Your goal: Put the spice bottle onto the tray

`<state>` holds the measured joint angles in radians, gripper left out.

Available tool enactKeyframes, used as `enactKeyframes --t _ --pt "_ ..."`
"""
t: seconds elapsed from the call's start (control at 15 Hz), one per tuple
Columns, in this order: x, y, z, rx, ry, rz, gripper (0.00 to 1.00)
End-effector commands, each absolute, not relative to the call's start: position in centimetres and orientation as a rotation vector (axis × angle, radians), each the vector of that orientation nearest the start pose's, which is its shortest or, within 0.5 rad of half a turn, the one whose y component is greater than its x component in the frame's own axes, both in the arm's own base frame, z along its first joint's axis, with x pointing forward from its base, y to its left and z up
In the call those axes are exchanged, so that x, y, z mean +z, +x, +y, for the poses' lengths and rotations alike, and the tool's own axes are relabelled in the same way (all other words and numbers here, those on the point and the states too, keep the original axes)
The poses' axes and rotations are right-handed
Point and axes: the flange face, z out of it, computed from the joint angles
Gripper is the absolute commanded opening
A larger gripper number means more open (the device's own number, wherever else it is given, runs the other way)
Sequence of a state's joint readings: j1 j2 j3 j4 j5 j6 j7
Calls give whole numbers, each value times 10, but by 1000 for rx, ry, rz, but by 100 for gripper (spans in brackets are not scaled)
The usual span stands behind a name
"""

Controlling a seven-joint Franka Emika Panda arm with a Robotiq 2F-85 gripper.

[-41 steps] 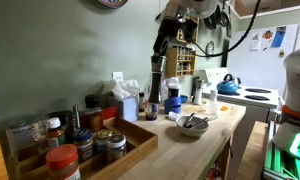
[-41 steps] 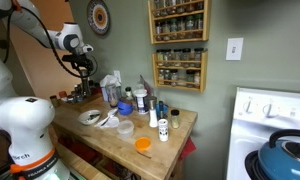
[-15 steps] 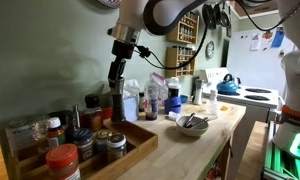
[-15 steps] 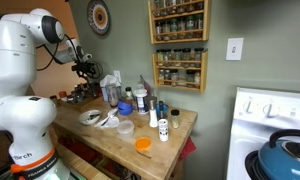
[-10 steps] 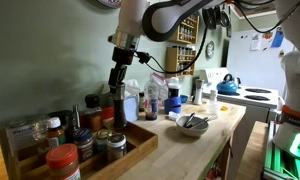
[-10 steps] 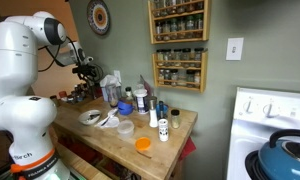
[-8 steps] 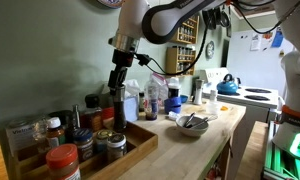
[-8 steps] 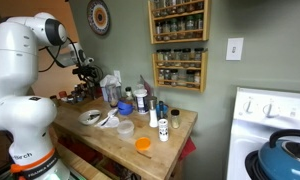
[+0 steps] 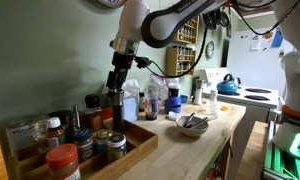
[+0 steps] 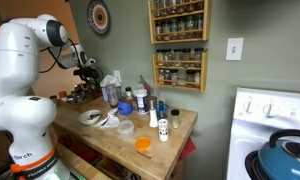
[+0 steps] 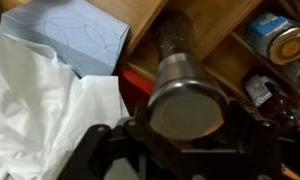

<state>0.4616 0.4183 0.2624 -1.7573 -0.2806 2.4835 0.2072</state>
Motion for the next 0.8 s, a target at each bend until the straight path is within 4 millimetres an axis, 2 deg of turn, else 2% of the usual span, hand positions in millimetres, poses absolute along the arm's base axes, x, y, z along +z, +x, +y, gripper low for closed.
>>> enactKeyframes --t 0.0,0.07,0.2,0.33,0.47,0.6,0.67,0.73 --pt "374 519 439 -518 -2880 -972 100" --pt "377 519 439 -518 -2875 -970 100" --pt "405 515 432 -557 -2868 -985 100" --pt "442 503 417 -586 -2808 -1054 100" --pt "480 491 400 -763 -2730 -1095 100" --pt "519 477 382 -954 -2631 -1025 100" --pt "502 505 407 -854 -2679 -1036 100" --pt "516 499 401 -895 -2666 -1032 100"
